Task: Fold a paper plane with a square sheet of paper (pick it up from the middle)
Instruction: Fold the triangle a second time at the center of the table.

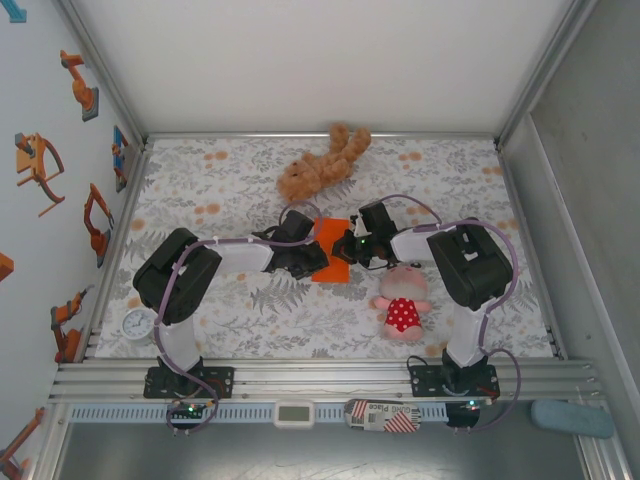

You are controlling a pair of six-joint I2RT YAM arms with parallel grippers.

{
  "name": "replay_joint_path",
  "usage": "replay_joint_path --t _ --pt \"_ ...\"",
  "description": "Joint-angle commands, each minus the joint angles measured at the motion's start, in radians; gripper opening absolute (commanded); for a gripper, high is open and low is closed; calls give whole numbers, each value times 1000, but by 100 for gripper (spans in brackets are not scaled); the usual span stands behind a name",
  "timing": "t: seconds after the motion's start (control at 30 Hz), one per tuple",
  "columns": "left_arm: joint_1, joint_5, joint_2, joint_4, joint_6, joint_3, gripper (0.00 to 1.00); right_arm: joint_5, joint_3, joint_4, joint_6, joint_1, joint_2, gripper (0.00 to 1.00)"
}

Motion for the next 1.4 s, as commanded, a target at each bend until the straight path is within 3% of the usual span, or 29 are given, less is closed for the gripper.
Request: replay_joint_path --t 0.0,0.5,0.83,1.1,1.23,1.37 --pt "-2 -22 15 -41 38 -23 14 91 -40 -114 -5 2 69 0" --pt "-4 18 -46 -63 180 -148 9 118 -50 -158 -34 0 86 0" --pt "-4 -38 -174 -191 275 -233 8 121 -46 -166 -38 0 86 0" --pt "0 -88 -315 -219 280 -176 8 121 -43 -170 -39 0 86 0" --pt "-1 -53 -282 -122 247 -127 8 123 -43 -168 -39 0 86 0" --pt "-5 2 -157 -66 215 -40 8 122 -40 -167 -37 0 89 0"
